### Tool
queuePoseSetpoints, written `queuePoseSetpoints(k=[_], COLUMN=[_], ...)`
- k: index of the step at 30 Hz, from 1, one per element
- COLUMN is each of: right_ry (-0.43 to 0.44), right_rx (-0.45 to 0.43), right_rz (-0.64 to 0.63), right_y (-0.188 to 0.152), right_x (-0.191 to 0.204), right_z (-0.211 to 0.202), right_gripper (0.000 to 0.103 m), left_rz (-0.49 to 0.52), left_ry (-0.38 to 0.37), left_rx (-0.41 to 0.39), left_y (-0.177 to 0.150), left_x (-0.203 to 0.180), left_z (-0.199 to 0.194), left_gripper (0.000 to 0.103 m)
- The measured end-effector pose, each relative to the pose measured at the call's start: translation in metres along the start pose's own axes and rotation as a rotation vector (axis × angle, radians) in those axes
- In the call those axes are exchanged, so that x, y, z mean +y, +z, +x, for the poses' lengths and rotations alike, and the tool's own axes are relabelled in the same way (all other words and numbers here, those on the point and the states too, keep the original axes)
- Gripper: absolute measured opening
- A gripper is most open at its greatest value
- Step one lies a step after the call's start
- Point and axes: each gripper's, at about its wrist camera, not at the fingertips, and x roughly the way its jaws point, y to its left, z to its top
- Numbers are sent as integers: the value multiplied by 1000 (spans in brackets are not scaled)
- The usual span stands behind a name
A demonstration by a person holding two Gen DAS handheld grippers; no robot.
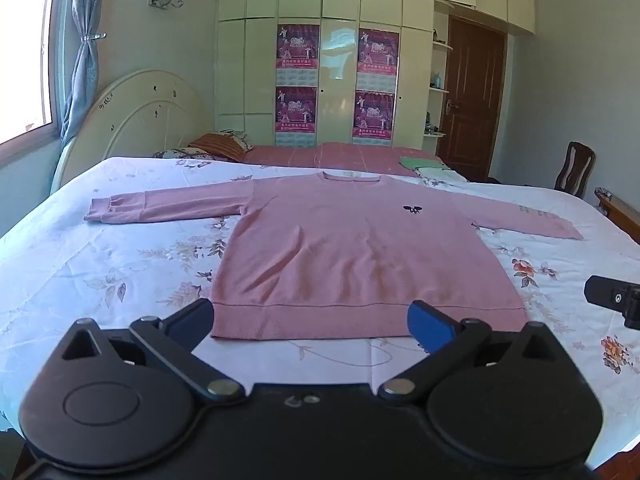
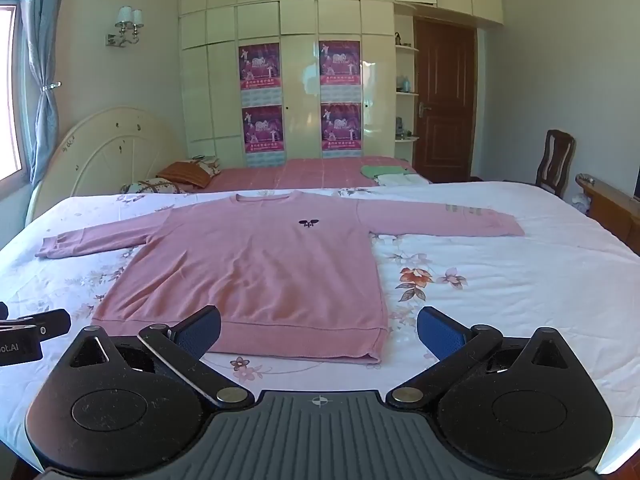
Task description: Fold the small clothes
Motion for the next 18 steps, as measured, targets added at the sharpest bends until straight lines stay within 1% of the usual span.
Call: queuePoseSetpoints(k=[7, 18], right_ry=[-14, -12], right_rx=[-2, 2], right_rz=[-2, -2], right_y=[-4, -4], right_x=[5, 7], right_z=[0, 1], right_gripper=[103, 103], left_rz=[5, 3], left_ry=[-5, -4], left_rx=[5, 9], left_y=[-1, 0], left_x=[-1, -1], left_z=[1, 2], left_gripper=[103, 103])
